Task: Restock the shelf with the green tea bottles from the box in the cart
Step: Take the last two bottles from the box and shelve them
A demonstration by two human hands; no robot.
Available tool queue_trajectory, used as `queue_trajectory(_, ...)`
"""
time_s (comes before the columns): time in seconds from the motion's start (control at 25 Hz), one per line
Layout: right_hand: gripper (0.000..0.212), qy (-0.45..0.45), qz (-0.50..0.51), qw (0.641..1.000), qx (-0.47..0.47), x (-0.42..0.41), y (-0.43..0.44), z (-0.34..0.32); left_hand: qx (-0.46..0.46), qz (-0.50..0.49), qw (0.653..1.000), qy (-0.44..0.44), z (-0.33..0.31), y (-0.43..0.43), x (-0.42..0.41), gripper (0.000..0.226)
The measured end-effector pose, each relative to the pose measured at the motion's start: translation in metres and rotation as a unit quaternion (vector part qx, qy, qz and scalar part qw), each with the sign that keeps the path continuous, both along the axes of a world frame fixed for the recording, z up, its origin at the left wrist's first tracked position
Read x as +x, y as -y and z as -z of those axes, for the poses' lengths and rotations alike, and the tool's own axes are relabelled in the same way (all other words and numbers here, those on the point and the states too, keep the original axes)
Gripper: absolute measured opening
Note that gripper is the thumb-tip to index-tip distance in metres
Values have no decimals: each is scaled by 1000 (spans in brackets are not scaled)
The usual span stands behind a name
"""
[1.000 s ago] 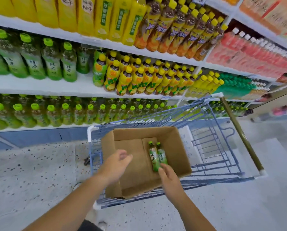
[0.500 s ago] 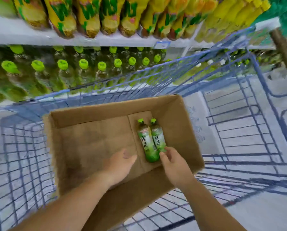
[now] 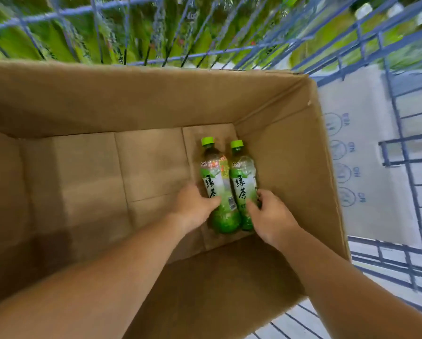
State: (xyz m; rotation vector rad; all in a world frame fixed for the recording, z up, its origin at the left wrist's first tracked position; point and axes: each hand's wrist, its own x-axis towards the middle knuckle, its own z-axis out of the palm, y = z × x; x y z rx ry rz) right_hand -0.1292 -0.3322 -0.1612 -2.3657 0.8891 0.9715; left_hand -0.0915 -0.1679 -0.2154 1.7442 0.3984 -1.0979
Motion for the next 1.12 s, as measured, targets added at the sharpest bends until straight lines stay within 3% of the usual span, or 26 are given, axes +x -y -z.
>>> queue_trajectory(0.16, 41, -24, -34, 999, -28, 6, 8, 19, 11, -21, 999, 35, 14, 20, 1, 32)
queue_trajectory(0.36, 44, -45, -86, 992, -77, 24, 10, 32, 1, -65, 998, 4, 20, 25, 3, 27)
queue_trajectory(0.52, 45, -43, -42, 997, -44, 31, 12, 38, 6, -47, 999, -24, 15, 9, 3, 24)
queue_trajectory(0.72, 53, -4, 61, 998, 30, 29, 3, 44, 66, -12, 998, -9, 10, -33, 3, 39)
queue_trajectory(1.0, 26, -51, 112, 981, 150, 15, -18, 39, 49, -19, 998, -37, -9, -77, -1, 28)
queue_trajectory(1.12, 32, -41, 109, 978, 174, 11, -42, 15, 29, -19, 998, -53, -29, -95, -2, 29)
